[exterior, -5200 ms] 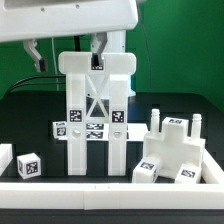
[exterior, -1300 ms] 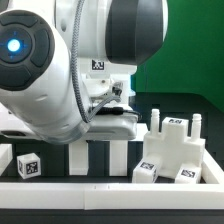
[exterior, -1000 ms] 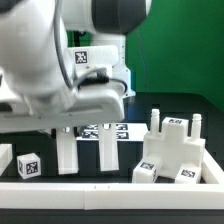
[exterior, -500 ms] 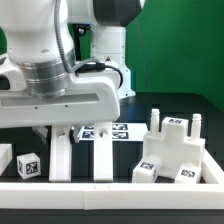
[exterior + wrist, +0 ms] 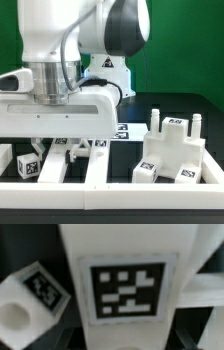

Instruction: Assemble chair

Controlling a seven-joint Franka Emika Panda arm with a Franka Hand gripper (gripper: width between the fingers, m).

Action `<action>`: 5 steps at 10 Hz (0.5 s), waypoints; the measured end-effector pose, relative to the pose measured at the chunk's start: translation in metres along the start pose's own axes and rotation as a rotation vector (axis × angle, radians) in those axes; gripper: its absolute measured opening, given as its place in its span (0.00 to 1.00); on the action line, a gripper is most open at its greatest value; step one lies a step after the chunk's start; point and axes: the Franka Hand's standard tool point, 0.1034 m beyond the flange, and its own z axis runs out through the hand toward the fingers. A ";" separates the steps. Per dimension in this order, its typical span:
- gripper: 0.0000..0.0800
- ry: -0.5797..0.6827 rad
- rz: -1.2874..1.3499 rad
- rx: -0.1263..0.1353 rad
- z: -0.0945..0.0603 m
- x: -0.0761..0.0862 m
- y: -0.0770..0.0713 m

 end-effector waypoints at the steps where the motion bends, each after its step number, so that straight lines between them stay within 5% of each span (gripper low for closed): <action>1: 0.36 0.006 0.011 -0.002 0.006 -0.003 0.000; 5: 0.36 0.012 0.005 -0.001 0.010 -0.004 -0.006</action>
Offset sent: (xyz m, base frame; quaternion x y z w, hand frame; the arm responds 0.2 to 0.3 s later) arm -0.0108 0.0215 -0.0308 0.0692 -0.0011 0.0354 0.9970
